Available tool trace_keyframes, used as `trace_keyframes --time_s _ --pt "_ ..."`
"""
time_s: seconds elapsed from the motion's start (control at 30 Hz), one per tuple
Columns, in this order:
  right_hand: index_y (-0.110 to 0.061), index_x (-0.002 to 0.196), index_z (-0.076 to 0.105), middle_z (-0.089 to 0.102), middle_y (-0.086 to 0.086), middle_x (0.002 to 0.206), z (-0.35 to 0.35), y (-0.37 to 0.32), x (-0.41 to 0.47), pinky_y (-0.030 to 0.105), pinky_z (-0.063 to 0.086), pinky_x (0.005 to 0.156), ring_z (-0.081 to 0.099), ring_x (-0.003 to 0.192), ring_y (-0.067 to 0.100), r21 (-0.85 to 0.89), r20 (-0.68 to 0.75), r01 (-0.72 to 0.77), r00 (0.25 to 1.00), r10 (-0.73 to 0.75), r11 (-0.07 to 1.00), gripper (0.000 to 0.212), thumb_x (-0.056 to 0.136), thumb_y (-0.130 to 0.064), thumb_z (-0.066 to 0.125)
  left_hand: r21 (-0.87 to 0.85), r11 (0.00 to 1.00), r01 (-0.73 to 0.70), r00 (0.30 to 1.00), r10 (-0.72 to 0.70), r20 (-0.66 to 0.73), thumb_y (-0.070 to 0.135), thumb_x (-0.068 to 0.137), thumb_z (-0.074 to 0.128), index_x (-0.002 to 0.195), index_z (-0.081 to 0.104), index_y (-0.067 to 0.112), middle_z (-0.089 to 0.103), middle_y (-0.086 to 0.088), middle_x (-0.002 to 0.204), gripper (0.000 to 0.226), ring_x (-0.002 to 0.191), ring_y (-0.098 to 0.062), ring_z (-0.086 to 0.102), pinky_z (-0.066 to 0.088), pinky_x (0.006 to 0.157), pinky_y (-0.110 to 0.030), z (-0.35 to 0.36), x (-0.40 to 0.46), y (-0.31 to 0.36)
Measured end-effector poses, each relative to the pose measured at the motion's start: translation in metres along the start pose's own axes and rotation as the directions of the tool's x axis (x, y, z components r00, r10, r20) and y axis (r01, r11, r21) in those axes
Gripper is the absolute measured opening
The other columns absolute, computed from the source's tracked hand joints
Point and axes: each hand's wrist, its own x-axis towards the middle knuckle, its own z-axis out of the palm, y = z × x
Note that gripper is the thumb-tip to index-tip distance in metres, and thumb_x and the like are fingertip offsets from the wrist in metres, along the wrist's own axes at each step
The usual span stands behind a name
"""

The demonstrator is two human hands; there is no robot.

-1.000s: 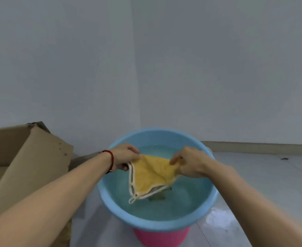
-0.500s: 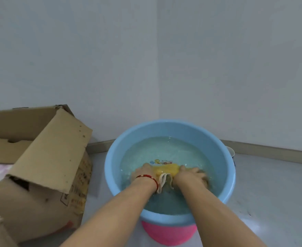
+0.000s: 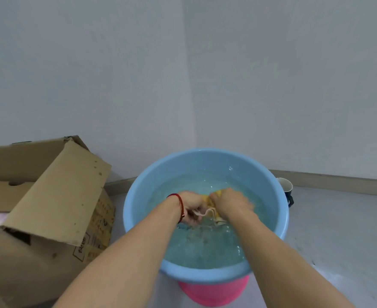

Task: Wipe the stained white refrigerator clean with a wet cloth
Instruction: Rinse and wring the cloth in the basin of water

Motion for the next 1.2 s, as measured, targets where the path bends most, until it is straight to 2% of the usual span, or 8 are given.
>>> trace_keyframes --time_s 0.2,0.43,0.53,0.6,0.83,0.97,1.03,1.2 --pt "-0.024 0.152 0.034 0.019 0.016 0.158 0.024 -0.006 0.001 0.063 0.031 0.111 0.020 0.144 0.040 -0.233 -0.026 -0.094 0.996 0.090 0.968 0.049 0.103 -0.025 0.028 0.482 0.874 0.064 0.966 0.067 -0.249 0.020 0.095 0.048 0.148 0.040 0.020 0.041 -0.018 0.149 0.053 0.129 -0.037 0.051 0.046 0.102 -0.039 -0.008 0.004 -0.017" --pt "-0.014 0.126 0.066 0.064 0.015 0.137 0.034 -0.023 0.006 0.042 0.048 0.109 0.061 0.122 0.034 0.488 0.201 -0.088 0.979 -0.014 0.868 0.052 0.098 -0.053 0.046 -0.254 0.958 -0.129 0.989 0.108 -0.098 0.022 0.112 0.026 0.147 0.044 -0.002 0.057 -0.020 0.141 0.046 0.135 -0.032 0.053 0.047 0.102 -0.032 0.022 0.000 -0.007" --pt "-0.014 0.122 0.069 0.069 0.012 0.124 0.023 -0.012 0.004 0.038 0.051 0.100 0.064 0.114 0.033 0.489 0.085 -0.057 0.996 0.017 0.870 0.061 0.089 -0.063 0.056 -0.298 0.955 -0.009 1.000 0.014 0.015 0.030 0.110 0.035 0.104 0.065 0.010 0.066 -0.008 0.068 0.036 0.067 -0.023 0.075 0.056 0.050 -0.023 0.025 -0.006 0.001" --pt "-0.015 0.125 0.065 0.067 0.014 0.128 0.013 -0.004 0.005 0.036 0.047 0.093 0.060 0.117 0.036 0.323 0.001 -0.012 1.000 0.013 0.946 0.053 0.096 -0.056 0.052 -0.222 0.973 0.057 0.996 -0.039 0.081 0.036 0.105 0.045 0.070 0.054 0.018 0.051 -0.001 0.045 0.041 0.031 -0.014 0.049 0.031 0.030 -0.011 0.023 -0.007 0.001" --pt "-0.018 0.147 0.041 0.031 0.011 0.149 0.023 -0.006 0.003 0.053 0.037 0.105 0.029 0.139 0.033 -0.242 -0.161 -0.028 0.987 -0.012 0.970 0.047 0.103 -0.031 0.033 0.254 0.966 -0.049 0.973 0.103 -0.204 0.012 0.088 0.061 0.097 0.062 0.012 0.067 -0.012 0.095 0.009 0.074 -0.027 0.066 0.058 0.062 -0.037 -0.008 -0.001 -0.004" --pt "-0.014 0.160 0.027 0.008 0.019 0.168 0.027 -0.018 -0.004 0.054 0.021 0.122 0.013 0.153 0.041 -0.031 0.097 -0.077 0.992 0.080 0.997 0.057 0.106 -0.034 0.032 0.124 0.992 0.011 0.985 0.010 -0.170 0.050 0.096 0.031 0.103 0.064 0.009 0.062 -0.008 0.122 0.053 0.110 -0.025 0.058 0.042 0.097 -0.030 0.005 0.006 -0.020" --pt "-0.005 0.151 0.044 0.033 0.025 0.162 0.022 -0.025 -0.008 0.048 0.028 0.122 0.033 0.149 0.039 0.190 0.194 -0.070 0.980 0.033 0.979 0.049 0.108 -0.025 0.031 -0.103 0.994 0.048 0.987 -0.063 -0.149 0.059 0.095 0.028 0.121 0.064 0.011 0.064 -0.013 0.129 0.066 0.116 -0.028 0.063 0.047 0.105 -0.038 0.013 0.015 -0.023" --pt "-0.006 0.109 0.064 0.066 0.016 0.112 0.024 -0.028 -0.008 0.035 0.050 0.081 0.064 0.105 0.036 0.482 0.078 -0.060 0.997 0.025 0.874 0.040 0.095 -0.042 0.053 -0.385 0.923 -0.007 1.000 -0.005 -0.030 0.031 0.107 0.039 0.086 0.056 0.014 0.054 -0.009 0.079 0.032 0.068 -0.021 0.055 0.045 0.059 -0.022 0.024 0.005 -0.014"
